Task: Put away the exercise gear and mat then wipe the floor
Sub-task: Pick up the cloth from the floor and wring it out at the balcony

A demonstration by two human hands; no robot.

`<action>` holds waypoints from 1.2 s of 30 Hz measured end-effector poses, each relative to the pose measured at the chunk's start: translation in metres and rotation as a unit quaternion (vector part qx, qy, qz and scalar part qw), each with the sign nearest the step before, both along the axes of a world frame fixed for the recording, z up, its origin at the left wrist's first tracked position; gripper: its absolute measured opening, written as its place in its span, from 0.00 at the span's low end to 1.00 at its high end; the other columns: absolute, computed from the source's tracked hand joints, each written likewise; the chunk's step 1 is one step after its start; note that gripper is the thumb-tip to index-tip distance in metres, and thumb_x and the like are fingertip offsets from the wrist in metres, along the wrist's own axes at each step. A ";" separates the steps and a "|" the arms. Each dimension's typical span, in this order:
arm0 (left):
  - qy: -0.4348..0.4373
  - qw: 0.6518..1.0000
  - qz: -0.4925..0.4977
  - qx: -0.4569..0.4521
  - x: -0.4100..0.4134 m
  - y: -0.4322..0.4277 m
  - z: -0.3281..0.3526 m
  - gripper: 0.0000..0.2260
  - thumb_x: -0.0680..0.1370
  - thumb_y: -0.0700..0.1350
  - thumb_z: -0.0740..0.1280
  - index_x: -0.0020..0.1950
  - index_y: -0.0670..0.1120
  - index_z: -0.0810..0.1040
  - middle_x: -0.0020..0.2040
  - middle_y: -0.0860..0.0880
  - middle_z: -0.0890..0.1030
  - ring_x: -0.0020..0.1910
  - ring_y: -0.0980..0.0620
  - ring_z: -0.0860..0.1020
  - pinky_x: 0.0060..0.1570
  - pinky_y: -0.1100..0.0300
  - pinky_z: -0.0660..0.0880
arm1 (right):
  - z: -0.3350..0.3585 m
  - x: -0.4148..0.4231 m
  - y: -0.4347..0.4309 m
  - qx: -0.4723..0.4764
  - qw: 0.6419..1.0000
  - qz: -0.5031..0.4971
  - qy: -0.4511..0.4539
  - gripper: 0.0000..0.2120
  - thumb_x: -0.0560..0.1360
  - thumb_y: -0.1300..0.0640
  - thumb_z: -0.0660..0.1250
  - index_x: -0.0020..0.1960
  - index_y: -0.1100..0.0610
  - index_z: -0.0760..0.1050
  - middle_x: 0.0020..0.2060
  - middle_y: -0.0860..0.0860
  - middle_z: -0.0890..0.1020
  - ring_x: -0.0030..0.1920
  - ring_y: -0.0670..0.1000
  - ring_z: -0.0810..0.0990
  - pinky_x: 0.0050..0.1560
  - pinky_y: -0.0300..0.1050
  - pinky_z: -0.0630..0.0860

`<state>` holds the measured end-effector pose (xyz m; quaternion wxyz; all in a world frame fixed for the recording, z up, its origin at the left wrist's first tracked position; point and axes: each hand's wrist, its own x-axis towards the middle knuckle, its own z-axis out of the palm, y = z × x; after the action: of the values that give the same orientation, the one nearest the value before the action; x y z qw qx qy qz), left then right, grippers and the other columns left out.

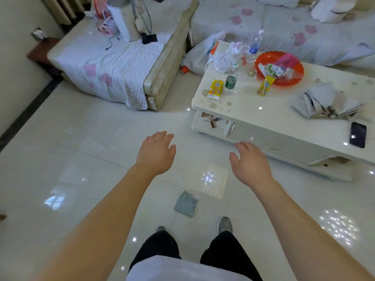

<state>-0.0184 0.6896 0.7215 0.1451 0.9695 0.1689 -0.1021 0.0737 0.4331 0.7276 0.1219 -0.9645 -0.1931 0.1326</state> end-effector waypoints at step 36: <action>0.138 0.979 0.130 -0.070 -0.043 -0.048 -0.475 0.23 0.83 0.52 0.55 0.77 0.48 0.62 0.76 0.48 0.66 0.74 0.46 0.64 0.70 0.51 0.62 | -0.477 0.036 0.015 -0.099 0.967 0.197 0.125 0.23 0.80 0.53 0.56 0.73 0.59 0.66 0.70 0.55 0.71 0.70 0.57 0.66 0.70 0.49 0.61</action>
<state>-0.0613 0.6414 0.2469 0.2001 0.9033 0.3046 -0.2265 0.1102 0.4478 0.2505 0.0203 -0.8904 -0.3489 0.2916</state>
